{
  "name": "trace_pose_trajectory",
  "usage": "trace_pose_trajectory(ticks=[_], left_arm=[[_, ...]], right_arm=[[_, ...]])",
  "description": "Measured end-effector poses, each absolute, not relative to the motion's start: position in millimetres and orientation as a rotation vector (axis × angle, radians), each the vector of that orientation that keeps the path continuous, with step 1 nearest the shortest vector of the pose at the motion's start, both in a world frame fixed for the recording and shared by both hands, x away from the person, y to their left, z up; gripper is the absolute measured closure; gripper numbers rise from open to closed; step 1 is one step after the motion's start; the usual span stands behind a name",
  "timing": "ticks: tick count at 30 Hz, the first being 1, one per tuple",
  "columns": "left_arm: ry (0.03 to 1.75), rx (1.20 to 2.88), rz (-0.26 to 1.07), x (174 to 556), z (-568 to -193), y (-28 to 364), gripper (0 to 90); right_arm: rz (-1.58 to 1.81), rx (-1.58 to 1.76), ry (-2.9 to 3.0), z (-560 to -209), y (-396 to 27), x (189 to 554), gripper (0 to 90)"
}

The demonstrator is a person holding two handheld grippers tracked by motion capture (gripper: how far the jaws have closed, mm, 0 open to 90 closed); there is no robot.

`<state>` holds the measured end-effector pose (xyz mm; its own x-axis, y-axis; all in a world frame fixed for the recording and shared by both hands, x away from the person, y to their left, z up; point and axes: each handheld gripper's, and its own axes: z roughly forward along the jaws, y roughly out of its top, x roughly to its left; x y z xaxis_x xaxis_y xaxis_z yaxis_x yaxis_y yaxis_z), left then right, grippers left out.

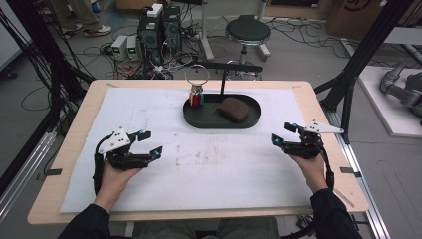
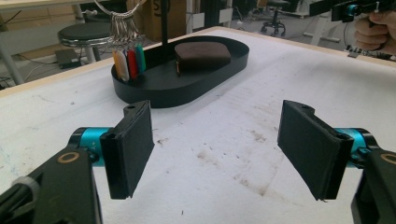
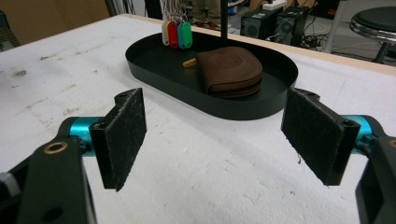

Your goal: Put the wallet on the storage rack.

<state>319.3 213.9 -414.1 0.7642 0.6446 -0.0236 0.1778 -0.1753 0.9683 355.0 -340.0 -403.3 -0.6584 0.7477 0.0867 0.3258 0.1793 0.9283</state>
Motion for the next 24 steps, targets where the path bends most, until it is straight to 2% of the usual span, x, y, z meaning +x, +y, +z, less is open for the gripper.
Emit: trace_pose_trajectory(ticks=[24], left_arm=[[0.673,1.71,0.476,320.0,-415.1,217.3,26.7]], right_arm=[[1.478,1.012,2.085,-405.4,-339.6,357.0,21.8]])
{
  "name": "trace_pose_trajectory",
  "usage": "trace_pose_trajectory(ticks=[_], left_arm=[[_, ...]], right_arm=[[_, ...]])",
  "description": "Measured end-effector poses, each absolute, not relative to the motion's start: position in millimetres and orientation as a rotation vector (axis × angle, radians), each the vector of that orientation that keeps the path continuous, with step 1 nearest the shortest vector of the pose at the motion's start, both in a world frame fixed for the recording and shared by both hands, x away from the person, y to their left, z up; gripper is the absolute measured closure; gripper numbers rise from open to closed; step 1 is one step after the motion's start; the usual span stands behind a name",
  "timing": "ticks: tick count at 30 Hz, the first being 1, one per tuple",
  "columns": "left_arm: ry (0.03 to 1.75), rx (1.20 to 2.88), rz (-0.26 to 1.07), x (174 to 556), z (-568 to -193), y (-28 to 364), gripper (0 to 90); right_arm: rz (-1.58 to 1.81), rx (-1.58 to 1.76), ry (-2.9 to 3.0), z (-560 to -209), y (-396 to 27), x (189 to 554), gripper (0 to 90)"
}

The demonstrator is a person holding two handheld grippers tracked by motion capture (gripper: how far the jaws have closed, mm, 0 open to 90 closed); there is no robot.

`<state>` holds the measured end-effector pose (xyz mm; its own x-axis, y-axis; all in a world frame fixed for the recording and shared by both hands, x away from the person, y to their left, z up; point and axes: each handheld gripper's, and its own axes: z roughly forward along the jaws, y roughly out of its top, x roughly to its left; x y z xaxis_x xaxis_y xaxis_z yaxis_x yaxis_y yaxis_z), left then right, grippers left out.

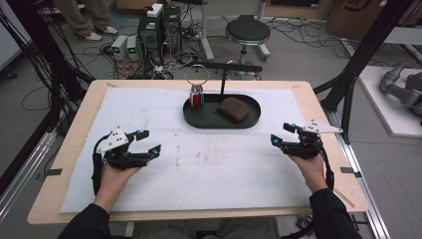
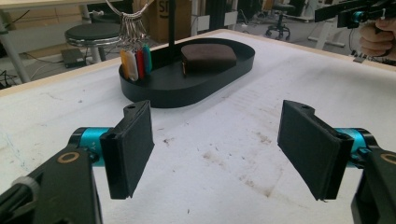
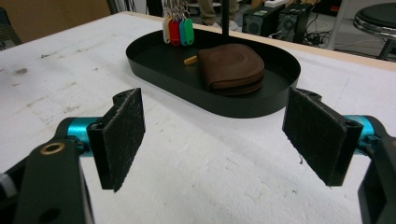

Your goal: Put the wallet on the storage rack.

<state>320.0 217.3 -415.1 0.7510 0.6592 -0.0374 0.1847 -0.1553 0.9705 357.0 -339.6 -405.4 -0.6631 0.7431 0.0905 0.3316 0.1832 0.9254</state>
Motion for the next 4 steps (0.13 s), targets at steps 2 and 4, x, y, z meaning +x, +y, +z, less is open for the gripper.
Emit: trace_pose_trajectory(ticks=[2,4], left_arm=[[0.673,1.713,0.478,320.2,-415.1,217.8,26.7],[0.674,1.712,0.478,320.3,-415.3,218.0,26.7]], right_arm=[[1.479,1.015,2.084,-405.4,-340.4,357.3,21.8],[1.477,1.013,2.075,-405.4,-341.0,357.9,21.8]])
